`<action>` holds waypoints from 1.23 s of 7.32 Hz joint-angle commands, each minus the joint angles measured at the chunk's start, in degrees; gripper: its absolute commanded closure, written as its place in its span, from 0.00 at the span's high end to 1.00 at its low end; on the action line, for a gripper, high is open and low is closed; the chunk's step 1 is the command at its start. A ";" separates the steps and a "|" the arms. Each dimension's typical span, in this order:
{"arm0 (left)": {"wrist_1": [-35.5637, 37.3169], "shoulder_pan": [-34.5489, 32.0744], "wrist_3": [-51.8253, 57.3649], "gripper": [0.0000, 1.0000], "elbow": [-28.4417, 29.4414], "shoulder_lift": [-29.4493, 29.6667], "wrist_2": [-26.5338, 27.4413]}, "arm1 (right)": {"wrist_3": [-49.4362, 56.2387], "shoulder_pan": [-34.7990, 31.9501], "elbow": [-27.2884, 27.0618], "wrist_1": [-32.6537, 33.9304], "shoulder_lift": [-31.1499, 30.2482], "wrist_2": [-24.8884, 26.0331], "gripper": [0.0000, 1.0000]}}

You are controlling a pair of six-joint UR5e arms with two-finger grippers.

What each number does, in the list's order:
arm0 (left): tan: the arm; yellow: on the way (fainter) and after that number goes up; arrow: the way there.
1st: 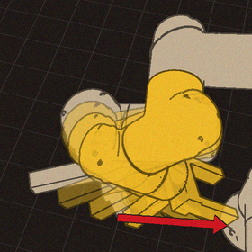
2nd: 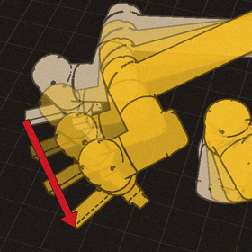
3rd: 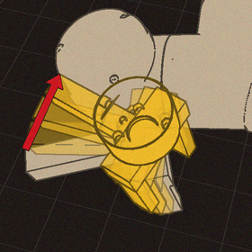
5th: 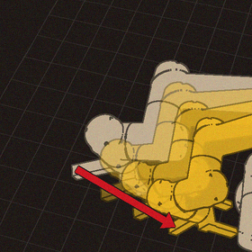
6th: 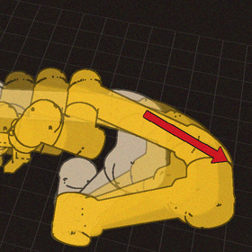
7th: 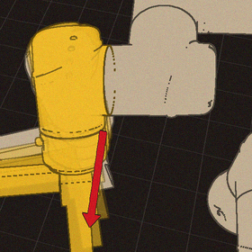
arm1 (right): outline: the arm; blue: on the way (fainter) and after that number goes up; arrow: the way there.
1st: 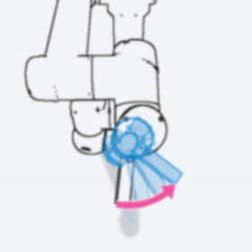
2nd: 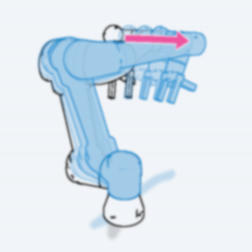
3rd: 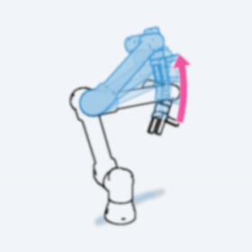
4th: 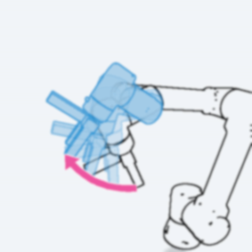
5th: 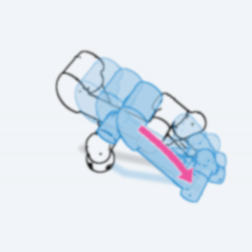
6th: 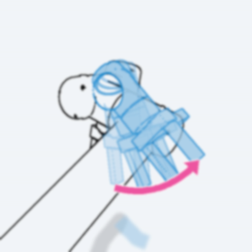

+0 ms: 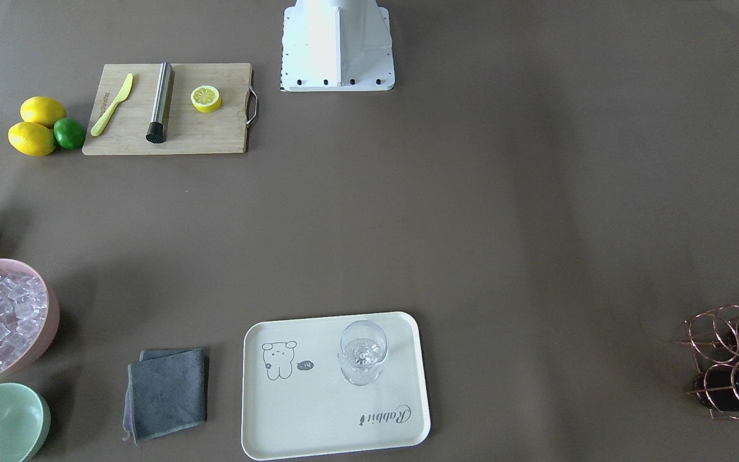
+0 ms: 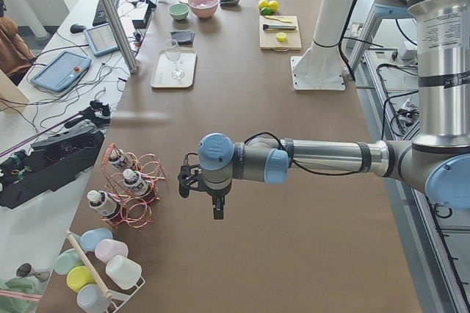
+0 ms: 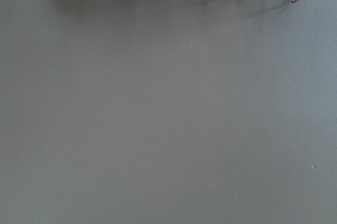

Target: Take tea from basket to plate

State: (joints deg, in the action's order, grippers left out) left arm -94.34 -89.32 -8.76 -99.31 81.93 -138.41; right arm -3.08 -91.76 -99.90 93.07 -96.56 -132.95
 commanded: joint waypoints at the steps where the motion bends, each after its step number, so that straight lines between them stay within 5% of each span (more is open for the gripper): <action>1: 0.13 0.02 0.06 0.98 0.08 -0.10 0.24 | 0.09 0.00 -0.20 0.00 -0.11 -0.11 1.00; 9: 0.65 -3.93 -1.08 0.98 -0.80 -0.10 0.68 | -0.17 0.26 0.06 0.00 0.50 -0.11 1.00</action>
State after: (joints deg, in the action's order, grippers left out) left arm -94.05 -91.49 -8.97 -100.05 81.68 -137.96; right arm -3.08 -91.68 -99.85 93.08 -96.09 -133.07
